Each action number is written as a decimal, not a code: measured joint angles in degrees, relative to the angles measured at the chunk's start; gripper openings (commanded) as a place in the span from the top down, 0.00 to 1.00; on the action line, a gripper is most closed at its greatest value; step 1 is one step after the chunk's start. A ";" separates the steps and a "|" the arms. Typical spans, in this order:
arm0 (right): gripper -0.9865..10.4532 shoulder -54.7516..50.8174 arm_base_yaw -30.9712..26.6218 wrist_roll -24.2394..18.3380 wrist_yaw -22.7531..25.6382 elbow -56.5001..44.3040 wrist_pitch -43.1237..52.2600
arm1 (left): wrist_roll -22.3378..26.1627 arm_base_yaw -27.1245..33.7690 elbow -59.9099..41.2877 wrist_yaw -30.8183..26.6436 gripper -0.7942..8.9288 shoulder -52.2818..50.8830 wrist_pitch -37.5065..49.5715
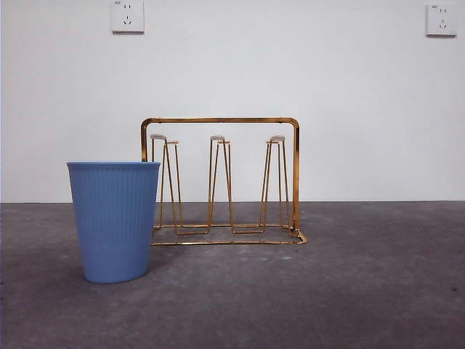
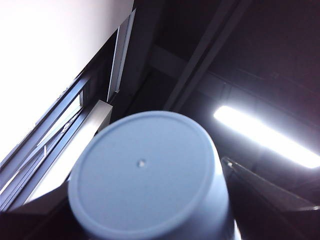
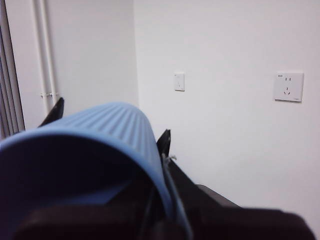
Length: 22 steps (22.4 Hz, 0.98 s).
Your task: Pick up cup 1,put cup 1 in the cup rack,pick up cup 2,put cup 2 in the cup rack
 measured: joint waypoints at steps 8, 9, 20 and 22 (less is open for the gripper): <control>0.91 0.00 0.02 0.00 0.17 0.00 -0.26 | -0.24 0.00 0.00 -0.20 0.93 0.02 -0.09; 0.90 0.00 0.02 0.00 0.39 0.00 -0.37 | -0.22 0.00 0.00 -0.26 0.93 0.00 -0.22; 0.68 -2.05 -0.37 -0.85 5.09 0.00 -8.81 | 2.80 0.83 0.00 0.00 0.93 0.00 -1.90; 0.68 -3.96 -0.37 -2.25 7.37 0.00 -12.15 | 2.95 1.49 0.00 0.39 0.93 0.00 -2.86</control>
